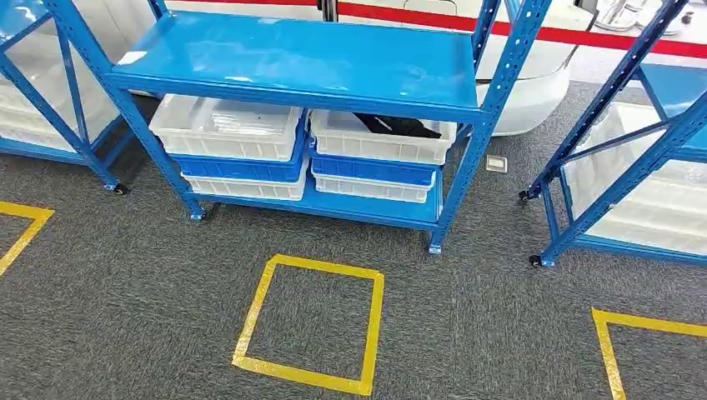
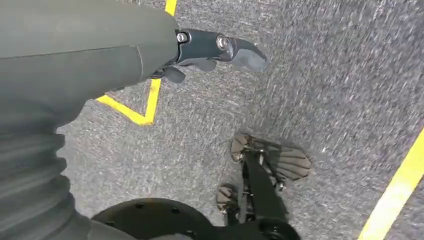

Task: Take the parts from the cabinet and place them on the table.

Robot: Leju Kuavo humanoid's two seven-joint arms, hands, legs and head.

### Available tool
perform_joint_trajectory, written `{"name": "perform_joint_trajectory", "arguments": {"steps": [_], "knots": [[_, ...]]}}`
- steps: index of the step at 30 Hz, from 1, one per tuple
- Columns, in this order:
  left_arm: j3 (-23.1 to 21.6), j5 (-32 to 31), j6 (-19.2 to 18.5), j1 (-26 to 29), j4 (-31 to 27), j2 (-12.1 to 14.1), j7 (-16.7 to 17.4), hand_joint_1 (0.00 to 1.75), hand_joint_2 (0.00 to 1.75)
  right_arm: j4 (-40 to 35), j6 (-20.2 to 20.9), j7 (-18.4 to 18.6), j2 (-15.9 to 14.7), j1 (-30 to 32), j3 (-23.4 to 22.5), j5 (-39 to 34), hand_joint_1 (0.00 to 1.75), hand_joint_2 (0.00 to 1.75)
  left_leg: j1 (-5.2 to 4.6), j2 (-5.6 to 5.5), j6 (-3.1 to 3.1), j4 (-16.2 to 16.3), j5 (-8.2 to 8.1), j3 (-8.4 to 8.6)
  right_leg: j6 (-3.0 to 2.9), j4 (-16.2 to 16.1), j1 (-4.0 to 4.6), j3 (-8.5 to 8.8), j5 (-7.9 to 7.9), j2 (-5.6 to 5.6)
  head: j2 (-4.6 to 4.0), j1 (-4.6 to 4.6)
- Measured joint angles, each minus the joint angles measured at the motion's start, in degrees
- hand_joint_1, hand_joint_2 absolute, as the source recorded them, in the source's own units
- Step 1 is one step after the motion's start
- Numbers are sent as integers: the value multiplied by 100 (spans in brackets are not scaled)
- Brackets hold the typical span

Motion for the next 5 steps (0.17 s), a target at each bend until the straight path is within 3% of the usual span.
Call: {"name": "perform_joint_trajectory", "arguments": {"steps": [5], "knots": [[-715,459,-184,168,-142,107,197,0,0,-133,282,214,-50,132,439,-284,0,0,0,0,0,0,0,0,0,0,0,2,0,0,0,2]]}}
